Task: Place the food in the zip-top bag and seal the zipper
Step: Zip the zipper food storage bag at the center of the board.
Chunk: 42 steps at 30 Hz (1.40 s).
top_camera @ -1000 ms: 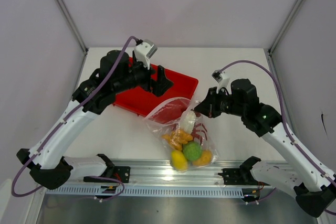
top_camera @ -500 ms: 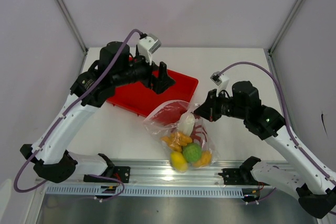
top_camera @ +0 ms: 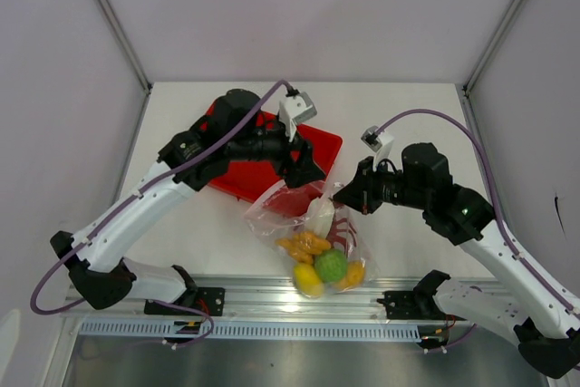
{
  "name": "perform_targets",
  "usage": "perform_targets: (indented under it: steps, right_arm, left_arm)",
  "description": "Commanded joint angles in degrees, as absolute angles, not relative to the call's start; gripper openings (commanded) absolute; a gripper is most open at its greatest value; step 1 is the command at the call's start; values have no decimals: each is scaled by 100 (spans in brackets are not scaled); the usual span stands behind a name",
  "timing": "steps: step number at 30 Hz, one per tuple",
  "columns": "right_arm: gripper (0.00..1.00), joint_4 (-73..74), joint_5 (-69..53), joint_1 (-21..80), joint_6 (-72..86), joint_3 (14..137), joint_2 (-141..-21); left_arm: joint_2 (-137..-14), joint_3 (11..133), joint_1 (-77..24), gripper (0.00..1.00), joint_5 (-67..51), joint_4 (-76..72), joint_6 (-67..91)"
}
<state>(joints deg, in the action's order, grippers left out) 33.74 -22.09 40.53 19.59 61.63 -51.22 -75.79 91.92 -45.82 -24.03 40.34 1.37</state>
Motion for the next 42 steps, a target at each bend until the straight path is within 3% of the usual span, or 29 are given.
perform_targets:
  steps: [1,2,3,9,16,36,42]
  right_arm:
    - [0,3138,-2417,4087,1925,6390,-5036]
    - [0,3103,-2443,4087,1934,6390,-5019]
    - [0,3103,-2452,4096,1960,6398,-4984]
    - [0,3120,-2531,4087,2039,6398,-4983]
    - [0,3076,-2566,4087,2100,6346,-4966]
    - [0,2865,-2689,4096,2250,6302,-5036]
    - [0,2874,-2707,4087,2259,6311,-5010]
  left_arm:
    - [-7410,8844,-4799,81,-2786,3244,-334]
    - [-7366,8781,-4816,74,-2847,3130,-334]
    - [-7252,8598,-4816,59,-2961,2850,-317]
    - [-7382,8464,-4834,50,-3348,2724,-299]
    - [-7348,8174,-4931,54,-3568,2453,-255]
    - [-7629,7998,-5080,50,-3832,2241,-132]
    - [-7682,7963,-5106,42,-3823,2250,-149]
